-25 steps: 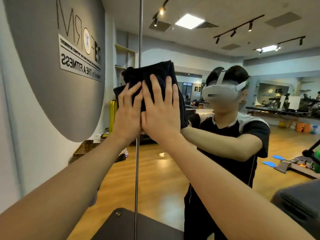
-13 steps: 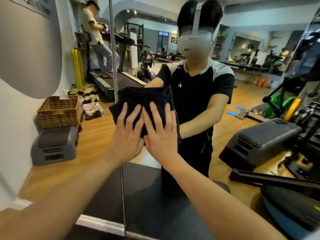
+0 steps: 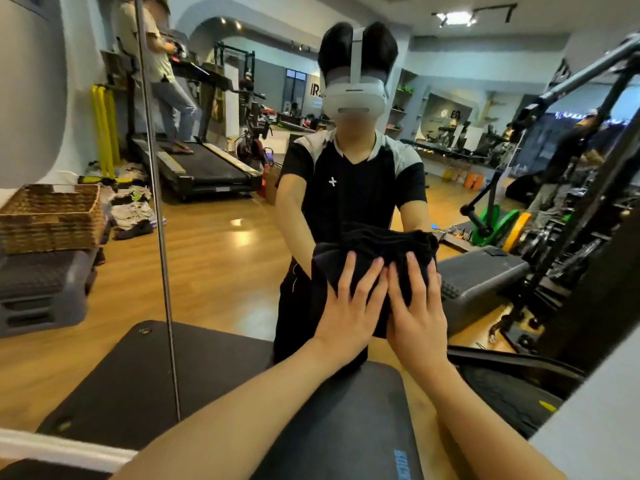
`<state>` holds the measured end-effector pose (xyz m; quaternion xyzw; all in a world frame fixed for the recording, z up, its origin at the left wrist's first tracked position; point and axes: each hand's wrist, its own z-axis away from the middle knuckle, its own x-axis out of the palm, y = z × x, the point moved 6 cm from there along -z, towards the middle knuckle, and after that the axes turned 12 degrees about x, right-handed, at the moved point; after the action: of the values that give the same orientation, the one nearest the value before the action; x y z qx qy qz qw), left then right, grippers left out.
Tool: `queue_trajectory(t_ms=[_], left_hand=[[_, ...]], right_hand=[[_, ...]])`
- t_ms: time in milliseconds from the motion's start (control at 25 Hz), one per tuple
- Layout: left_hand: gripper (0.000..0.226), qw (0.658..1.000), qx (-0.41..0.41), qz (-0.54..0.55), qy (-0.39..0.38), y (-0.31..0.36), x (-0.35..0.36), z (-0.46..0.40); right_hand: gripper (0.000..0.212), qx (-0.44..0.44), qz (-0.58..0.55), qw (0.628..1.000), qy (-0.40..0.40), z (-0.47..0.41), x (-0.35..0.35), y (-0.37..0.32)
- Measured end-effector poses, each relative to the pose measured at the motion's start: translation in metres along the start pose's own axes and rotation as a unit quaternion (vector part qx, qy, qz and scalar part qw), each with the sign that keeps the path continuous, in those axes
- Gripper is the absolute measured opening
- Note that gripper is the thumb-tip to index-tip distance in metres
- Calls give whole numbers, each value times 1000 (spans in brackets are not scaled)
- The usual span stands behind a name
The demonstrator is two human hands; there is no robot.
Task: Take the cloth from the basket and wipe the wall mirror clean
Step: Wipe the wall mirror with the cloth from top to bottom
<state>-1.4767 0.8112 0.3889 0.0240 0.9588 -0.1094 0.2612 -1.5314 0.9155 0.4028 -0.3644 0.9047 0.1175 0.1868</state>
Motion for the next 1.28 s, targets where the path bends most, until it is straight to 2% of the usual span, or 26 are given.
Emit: queue_trajectory(t_ms=[120, 200, 320, 560, 680, 840, 1000, 1280], left_hand=[[61, 998, 32, -16, 44, -8, -29, -54], [64, 997, 54, -16, 55, -30, -52, -79], [63, 993, 79, 0, 84, -82, -94, -94], [66, 989, 11, -43, 140, -185, -158, -65], [61, 988, 14, -59, 139, -199, -168, -59], [62, 986, 64, -74, 134, -160, -148, -83], [58, 981, 108, -55, 148, -88, -108, -123], [73, 991, 49, -37, 117, 70, -28, -207]], right_hand=[[58, 73, -62, 994, 60, -53, -18, 4], [49, 131, -111, 977, 128, -90, -23, -13], [52, 155, -158, 958, 180, -136, -28, -59], [72, 83, -193, 970, 120, -196, -33, -171], [73, 46, -200, 974, 93, -202, -30, -185], [64, 30, -168, 979, 112, -188, -30, -136], [58, 55, -161, 976, 138, -165, -45, -47], [53, 70, -97, 981, 155, -129, -94, 142]])
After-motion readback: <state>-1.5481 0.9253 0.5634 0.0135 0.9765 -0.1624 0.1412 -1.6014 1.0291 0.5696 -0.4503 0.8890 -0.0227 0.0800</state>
